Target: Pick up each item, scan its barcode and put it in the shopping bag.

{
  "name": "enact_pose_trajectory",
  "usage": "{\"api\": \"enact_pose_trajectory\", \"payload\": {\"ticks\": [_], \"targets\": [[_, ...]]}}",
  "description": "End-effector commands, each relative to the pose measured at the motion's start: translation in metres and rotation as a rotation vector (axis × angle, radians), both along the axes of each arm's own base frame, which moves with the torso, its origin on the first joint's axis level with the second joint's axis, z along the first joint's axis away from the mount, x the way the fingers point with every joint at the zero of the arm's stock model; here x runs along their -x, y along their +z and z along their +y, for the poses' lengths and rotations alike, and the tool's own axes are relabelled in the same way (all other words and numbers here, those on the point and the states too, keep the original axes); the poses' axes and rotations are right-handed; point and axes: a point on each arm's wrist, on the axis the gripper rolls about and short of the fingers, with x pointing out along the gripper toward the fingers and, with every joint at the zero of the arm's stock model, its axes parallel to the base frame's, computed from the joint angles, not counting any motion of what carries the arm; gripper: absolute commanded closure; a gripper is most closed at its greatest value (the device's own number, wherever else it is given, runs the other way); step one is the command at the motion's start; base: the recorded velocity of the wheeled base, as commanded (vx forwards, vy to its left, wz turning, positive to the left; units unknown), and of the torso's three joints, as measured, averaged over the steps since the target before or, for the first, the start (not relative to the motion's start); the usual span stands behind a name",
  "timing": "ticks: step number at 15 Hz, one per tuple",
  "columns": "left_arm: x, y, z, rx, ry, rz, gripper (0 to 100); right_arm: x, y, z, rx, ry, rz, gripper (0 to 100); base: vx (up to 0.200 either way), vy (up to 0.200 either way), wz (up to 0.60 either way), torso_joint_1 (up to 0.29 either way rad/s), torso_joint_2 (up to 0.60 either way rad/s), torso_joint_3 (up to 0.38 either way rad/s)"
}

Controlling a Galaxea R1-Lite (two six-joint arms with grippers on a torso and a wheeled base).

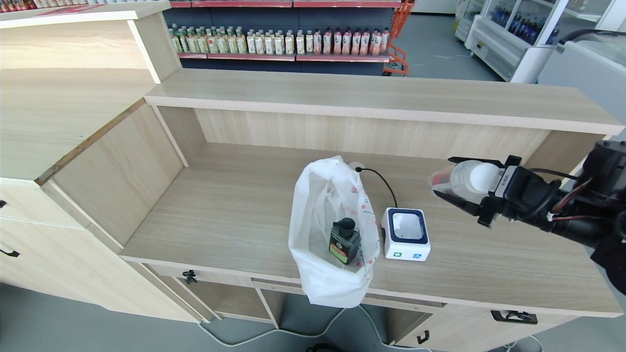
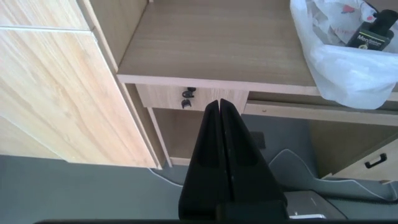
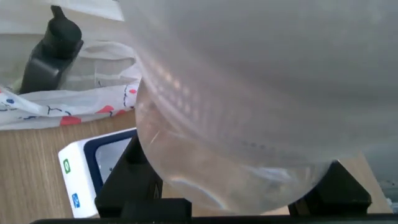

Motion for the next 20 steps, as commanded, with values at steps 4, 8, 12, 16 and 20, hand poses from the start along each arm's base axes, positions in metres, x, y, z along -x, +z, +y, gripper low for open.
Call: {"api": "enact_pose_trajectory", "payload": {"ticks": [4, 8, 12, 16, 20], "targets": [[0.000, 0.000, 0.000, 0.000, 0.000, 0.000, 100, -0.040, -0.039, 0.004, 0.008, 0.060, 0.081, 100, 0.000, 0.000, 0.00, 0.000, 0.00, 0.000], [0.000, 0.000, 0.000, 0.000, 0.000, 0.000, 100, -0.050, -0.053, 0.007, 0.004, 0.078, 0.044, 100, 0.000, 0.000, 0.00, 0.000, 0.00, 0.000], [0.000, 0.000, 0.000, 0.000, 0.000, 0.000, 100, -0.059, -0.068, 0.009, 0.006, 0.083, 0.052, 100, 0.000, 0.000, 0.00, 0.000, 0.00, 0.000], [0.000, 0.000, 0.000, 0.000, 0.000, 0.000, 100, -0.064, -0.076, 0.014, 0.007, 0.110, 0.051, 100, 0.000, 0.000, 0.00, 0.000, 0.00, 0.000], [0.000, 0.000, 0.000, 0.000, 0.000, 0.000, 100, -0.075, -0.083, 0.018, 0.004, 0.135, 0.026, 100, 0.000, 0.000, 0.00, 0.000, 0.00, 0.000]]}}
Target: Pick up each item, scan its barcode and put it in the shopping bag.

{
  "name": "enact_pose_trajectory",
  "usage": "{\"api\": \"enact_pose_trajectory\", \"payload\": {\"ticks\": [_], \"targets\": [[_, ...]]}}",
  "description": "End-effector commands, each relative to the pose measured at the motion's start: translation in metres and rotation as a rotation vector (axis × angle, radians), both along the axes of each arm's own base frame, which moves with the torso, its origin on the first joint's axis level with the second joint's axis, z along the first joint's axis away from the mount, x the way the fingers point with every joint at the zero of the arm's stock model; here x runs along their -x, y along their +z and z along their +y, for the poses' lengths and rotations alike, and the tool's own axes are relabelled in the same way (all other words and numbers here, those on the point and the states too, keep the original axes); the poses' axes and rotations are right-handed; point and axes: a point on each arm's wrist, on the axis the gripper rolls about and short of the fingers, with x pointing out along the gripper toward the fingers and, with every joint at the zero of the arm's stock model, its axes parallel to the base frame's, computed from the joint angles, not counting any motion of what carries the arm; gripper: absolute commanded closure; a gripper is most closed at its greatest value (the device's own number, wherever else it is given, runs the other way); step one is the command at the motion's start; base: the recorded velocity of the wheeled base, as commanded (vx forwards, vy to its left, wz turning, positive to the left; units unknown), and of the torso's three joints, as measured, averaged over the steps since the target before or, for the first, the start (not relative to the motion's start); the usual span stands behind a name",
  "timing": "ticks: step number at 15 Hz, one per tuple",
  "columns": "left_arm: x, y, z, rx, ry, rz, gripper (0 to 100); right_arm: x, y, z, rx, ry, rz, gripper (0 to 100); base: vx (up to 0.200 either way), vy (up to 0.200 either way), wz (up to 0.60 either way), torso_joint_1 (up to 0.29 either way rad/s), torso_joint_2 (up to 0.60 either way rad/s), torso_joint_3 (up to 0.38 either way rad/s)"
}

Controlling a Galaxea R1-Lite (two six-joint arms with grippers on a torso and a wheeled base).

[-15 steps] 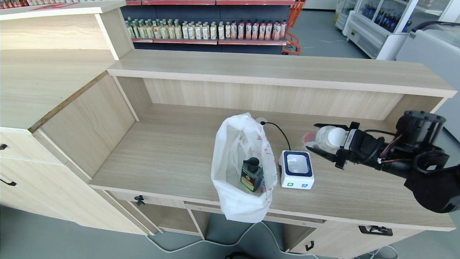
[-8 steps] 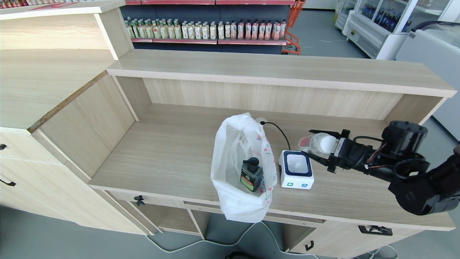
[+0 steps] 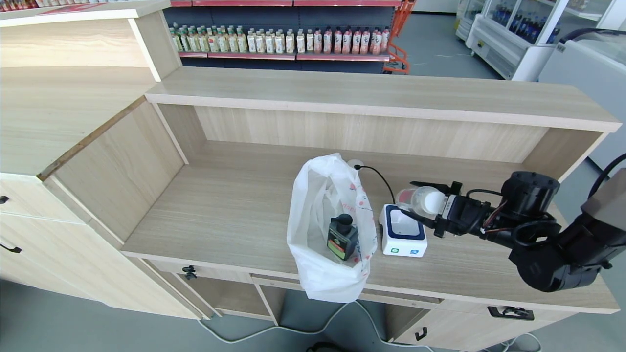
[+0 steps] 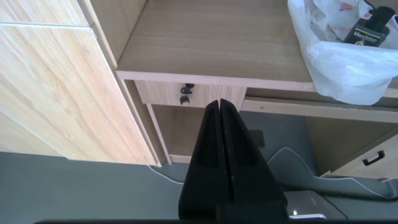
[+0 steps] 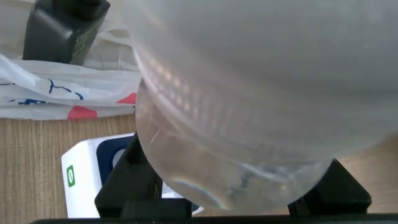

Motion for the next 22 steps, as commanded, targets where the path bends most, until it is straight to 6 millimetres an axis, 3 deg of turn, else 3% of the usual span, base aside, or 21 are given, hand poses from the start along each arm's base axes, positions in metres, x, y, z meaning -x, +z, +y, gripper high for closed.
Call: {"api": "enact_pose_trajectory", "payload": {"ticks": [1, 10, 15, 18, 20, 22], "targets": [[0.000, 0.000, 0.000, 0.000, 0.000, 0.000, 100, -0.006, -0.006, 0.002, 0.002, 0.007, 0.006, 100, 0.000, 0.000, 0.00, 0.000, 0.00, 0.000], [0.000, 0.000, 0.000, 0.000, 0.000, 0.000, 100, -0.015, -0.013, 0.006, 0.004, 0.022, 0.001, 100, 0.000, 0.000, 0.00, 0.000, 0.00, 0.000], [0.000, 0.000, 0.000, 0.000, 0.000, 0.000, 100, -0.011, -0.007, 0.006, 0.003, 0.024, -0.019, 100, 0.000, 0.000, 0.00, 0.000, 0.00, 0.000], [0.000, 0.000, 0.000, 0.000, 0.000, 0.000, 100, 0.022, 0.044, 0.002, -0.111, 0.007, -0.005, 100, 0.000, 0.000, 0.00, 0.000, 0.00, 0.000], [0.000, 0.000, 0.000, 0.000, 0.000, 0.000, 100, 0.062, 0.090, -0.006, -0.356, -0.118, 0.077, 100, 0.000, 0.000, 0.00, 0.000, 0.00, 0.000], [0.000, 0.000, 0.000, 0.000, 0.000, 0.000, 100, 0.081, 0.116, -0.014, -0.575, -0.239, 0.190, 100, 0.000, 0.000, 0.00, 0.000, 0.00, 0.000]]}}
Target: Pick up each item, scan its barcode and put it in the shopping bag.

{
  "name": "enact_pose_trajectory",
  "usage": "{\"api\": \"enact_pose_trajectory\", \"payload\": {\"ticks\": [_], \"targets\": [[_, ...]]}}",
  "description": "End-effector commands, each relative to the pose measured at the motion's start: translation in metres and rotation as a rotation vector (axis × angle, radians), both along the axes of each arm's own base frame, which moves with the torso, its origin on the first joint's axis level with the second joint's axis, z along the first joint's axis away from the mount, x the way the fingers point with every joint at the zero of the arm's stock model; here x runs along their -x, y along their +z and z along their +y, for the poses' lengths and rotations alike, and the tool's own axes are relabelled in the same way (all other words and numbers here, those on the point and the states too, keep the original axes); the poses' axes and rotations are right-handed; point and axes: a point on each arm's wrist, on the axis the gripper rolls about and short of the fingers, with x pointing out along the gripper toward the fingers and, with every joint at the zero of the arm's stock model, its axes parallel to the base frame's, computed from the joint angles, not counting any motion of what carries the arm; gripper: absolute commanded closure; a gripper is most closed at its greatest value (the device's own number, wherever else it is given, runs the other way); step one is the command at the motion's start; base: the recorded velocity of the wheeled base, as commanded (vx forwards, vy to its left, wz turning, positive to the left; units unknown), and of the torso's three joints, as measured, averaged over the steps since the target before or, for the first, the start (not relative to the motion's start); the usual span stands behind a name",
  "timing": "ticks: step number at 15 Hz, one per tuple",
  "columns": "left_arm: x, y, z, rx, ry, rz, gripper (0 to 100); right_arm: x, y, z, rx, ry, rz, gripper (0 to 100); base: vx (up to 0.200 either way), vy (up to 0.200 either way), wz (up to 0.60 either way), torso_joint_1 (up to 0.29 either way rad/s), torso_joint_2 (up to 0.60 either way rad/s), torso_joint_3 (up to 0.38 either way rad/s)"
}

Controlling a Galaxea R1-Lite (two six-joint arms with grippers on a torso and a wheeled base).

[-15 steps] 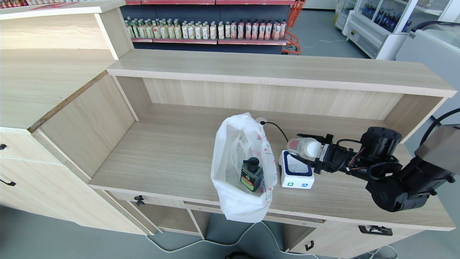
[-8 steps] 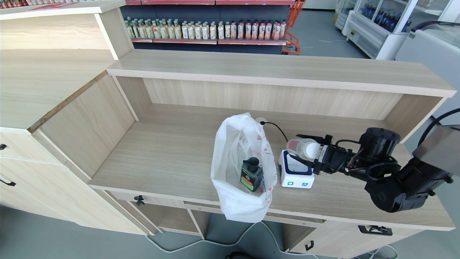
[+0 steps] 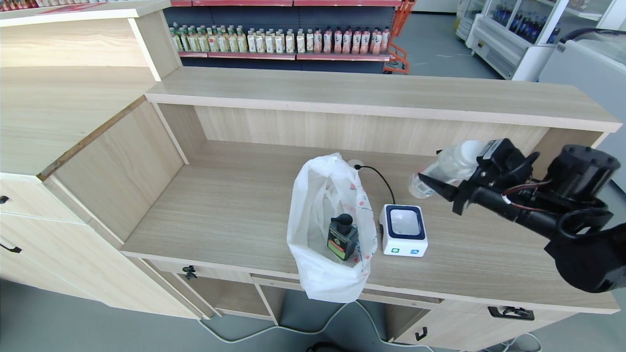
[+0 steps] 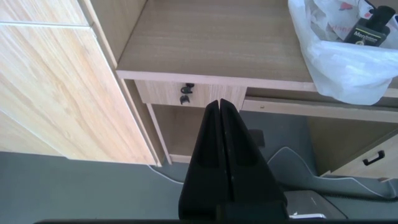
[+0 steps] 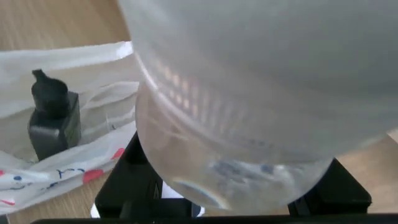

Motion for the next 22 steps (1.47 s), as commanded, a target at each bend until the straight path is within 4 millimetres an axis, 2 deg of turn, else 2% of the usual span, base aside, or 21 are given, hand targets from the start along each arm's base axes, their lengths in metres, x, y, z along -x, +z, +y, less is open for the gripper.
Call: {"api": "enact_pose_trajectory", "payload": {"ticks": [1, 4, 10, 15, 19, 22], "targets": [[0.000, 0.000, 0.000, 0.000, 0.000, -0.001, 100, 0.051, 0.054, -0.016, -0.207, -0.132, 0.076, 100, 0.000, 0.000, 0.00, 0.000, 0.00, 0.000], [0.000, 0.000, 0.000, 0.000, 0.000, -0.001, 100, 0.066, 0.056, -0.023, -0.355, -0.218, 0.289, 100, 0.000, 0.000, 0.00, 0.000, 0.00, 0.000], [0.000, 0.000, 0.000, 0.000, 0.000, -0.001, 100, 0.064, 0.039, -0.025, -0.434, -0.341, 0.369, 100, 0.000, 0.000, 0.00, 0.000, 0.00, 0.000], [0.000, 0.000, 0.000, 0.001, 0.002, 0.001, 100, 0.064, 0.039, -0.026, -0.447, -0.352, 0.374, 100, 0.000, 0.000, 0.00, 0.000, 0.00, 0.000], [0.000, 0.000, 0.000, 0.001, 0.002, -0.001, 100, 0.062, 0.038, -0.024, -0.448, -0.340, 0.381, 100, 0.000, 0.200, 0.00, -0.002, 0.00, 0.007], [0.000, 0.000, 0.000, 0.001, 0.002, -0.001, 100, 0.047, 0.039, -0.010, -0.440, -0.294, 0.391, 100, 0.000, 0.200, 0.00, 0.011, 0.01, -0.002]]}}
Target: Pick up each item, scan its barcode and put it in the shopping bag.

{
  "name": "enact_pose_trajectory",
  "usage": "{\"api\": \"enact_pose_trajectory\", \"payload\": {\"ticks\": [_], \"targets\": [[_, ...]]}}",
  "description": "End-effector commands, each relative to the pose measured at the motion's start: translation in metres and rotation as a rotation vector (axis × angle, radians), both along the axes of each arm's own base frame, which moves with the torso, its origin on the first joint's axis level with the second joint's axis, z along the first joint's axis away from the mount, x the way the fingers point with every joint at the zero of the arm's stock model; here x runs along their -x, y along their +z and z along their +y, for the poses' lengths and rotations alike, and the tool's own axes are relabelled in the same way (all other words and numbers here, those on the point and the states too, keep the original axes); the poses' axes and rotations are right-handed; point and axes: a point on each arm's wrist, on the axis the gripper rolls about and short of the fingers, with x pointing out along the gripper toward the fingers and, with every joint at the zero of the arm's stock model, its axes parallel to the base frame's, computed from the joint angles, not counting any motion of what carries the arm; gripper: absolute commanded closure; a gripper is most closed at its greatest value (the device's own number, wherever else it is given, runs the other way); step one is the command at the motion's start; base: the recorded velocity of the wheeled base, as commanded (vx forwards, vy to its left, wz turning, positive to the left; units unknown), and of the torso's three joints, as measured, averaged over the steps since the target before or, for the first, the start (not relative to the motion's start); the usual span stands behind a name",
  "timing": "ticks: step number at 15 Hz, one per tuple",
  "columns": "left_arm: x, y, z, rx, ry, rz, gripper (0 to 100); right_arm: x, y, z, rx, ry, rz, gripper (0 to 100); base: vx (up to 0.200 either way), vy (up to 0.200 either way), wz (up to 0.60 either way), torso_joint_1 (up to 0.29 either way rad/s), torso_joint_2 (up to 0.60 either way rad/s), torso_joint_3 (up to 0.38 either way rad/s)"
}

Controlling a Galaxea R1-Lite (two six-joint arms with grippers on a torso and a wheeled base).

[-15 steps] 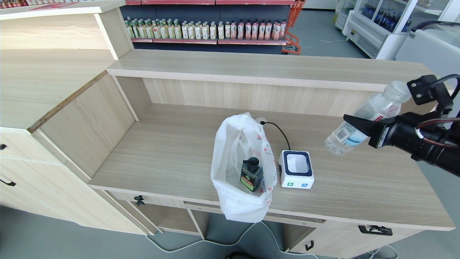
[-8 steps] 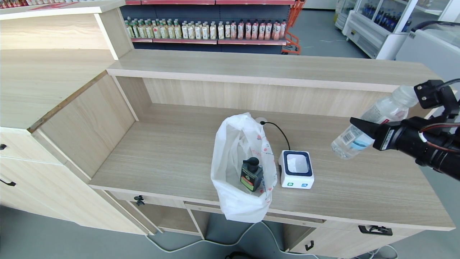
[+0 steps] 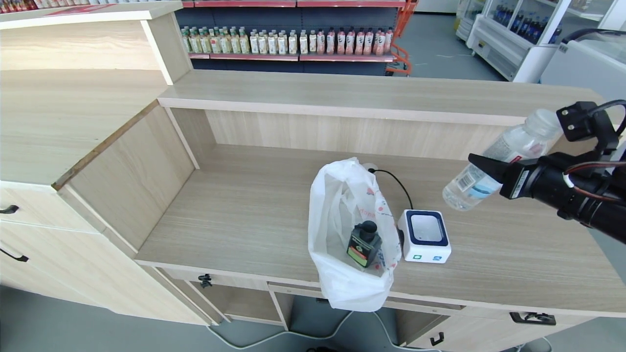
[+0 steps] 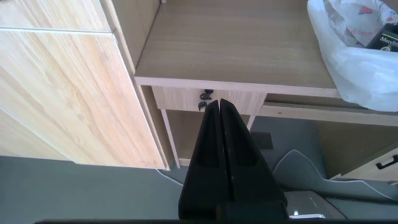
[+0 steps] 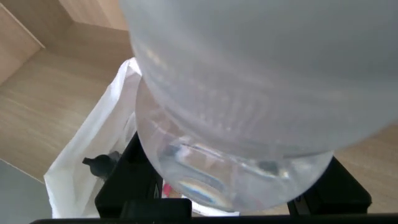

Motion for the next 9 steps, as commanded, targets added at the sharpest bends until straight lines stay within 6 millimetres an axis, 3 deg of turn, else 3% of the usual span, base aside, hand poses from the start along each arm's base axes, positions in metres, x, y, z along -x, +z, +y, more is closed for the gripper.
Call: {"api": "enact_pose_trajectory", "payload": {"ticks": [1, 6, 9], "targets": [[0.000, 0.000, 0.000, 0.000, 0.000, 0.000, 100, -0.016, -0.006, 0.013, 0.004, 0.039, 0.024, 100, 0.000, 0.200, 0.00, -0.012, 0.00, 0.007], [0.000, 0.000, 0.000, 0.000, 0.000, 0.000, 100, -0.048, -0.031, 0.048, 0.021, 0.123, 0.086, 100, 0.000, 0.000, 0.00, 0.000, 0.00, 0.000], [0.000, 0.000, 0.000, 0.000, 0.000, 0.000, 100, -0.055, -0.044, 0.054, 0.038, 0.131, 0.120, 100, 0.000, 0.000, 0.00, 0.000, 0.00, 0.000]]}}
